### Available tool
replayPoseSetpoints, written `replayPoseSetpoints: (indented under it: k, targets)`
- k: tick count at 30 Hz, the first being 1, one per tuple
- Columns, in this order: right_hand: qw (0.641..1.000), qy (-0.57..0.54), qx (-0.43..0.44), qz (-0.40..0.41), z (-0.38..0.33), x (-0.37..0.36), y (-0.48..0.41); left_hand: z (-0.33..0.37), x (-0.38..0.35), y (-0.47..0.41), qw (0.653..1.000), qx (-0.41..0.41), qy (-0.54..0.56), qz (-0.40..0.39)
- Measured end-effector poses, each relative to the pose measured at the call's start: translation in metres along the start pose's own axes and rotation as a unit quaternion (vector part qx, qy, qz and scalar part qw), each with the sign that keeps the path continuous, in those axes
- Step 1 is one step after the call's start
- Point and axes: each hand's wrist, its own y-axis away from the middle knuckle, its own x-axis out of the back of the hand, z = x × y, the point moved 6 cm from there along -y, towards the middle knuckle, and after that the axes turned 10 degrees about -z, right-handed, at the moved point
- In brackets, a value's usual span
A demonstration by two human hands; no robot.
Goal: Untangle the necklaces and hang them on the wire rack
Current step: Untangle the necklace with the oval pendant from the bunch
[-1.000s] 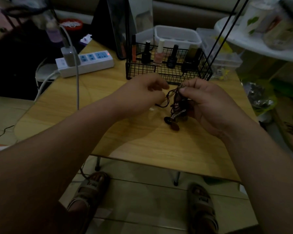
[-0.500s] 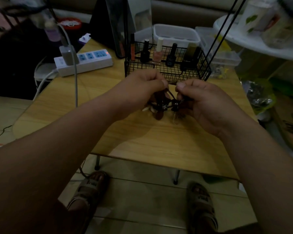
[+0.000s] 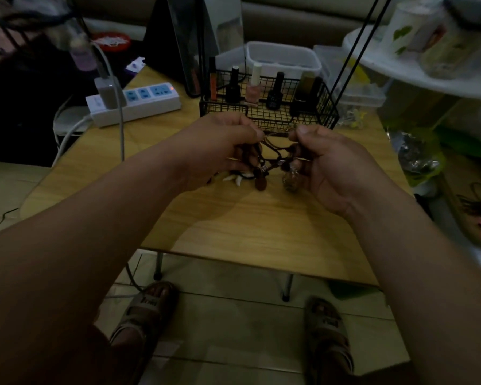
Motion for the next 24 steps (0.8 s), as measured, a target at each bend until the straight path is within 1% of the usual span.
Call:
replayPoseSetpoints:
  k: [3, 5, 6, 8, 10, 14, 17, 20, 22, 24]
  targets:
    - [1.0, -0.005, 0.009, -0.013, -0.002, -0.005, 0.003, 0.004, 0.001, 0.002, 1.0, -0.013, -0.003, 0.02]
    - [0.999, 0.02, 0.022, -0.011, -0.003, -0.004, 0.004, 0.005, 0.001, 0.002, 1.0, -0.013, -0.011, 0.024]
    - [0.999, 0.037, 0.029, -0.005, -0.004, -0.003, 0.005, 0.006, 0.001, 0.002, 0.999, -0.014, -0.029, 0.023]
    - [0.998, 0.053, 0.041, 0.003, -0.006, -0.002, 0.007, 0.008, 0.001, 0.003, 0.995, -0.021, -0.101, 0.014]
    - [0.998, 0.041, 0.056, -0.005, -0.011, -0.002, 0.008, 0.009, 0.0, 0.004, 0.986, -0.016, -0.164, -0.004]
    - [0.997, 0.007, 0.073, -0.015, -0.022, -0.001, 0.009, 0.01, 0.0, 0.007, 0.972, -0.016, -0.234, -0.014]
    - [0.997, 0.012, 0.071, -0.029, -0.024, -0.001, 0.006, 0.013, 0.004, 0.007, 0.97, -0.022, -0.242, 0.004]
    - [0.997, 0.037, 0.063, -0.039, -0.024, -0.001, 0.002, 0.015, 0.006, 0.008, 0.979, -0.025, -0.203, 0.007]
    - [0.995, 0.072, 0.058, -0.034, -0.022, 0.0, 0.002, 0.018, 0.008, 0.008, 0.984, -0.033, -0.173, 0.013]
    - [0.993, 0.096, 0.057, -0.025, -0.022, 0.001, 0.003, 0.021, 0.009, 0.008, 0.985, -0.044, -0.166, 0.023]
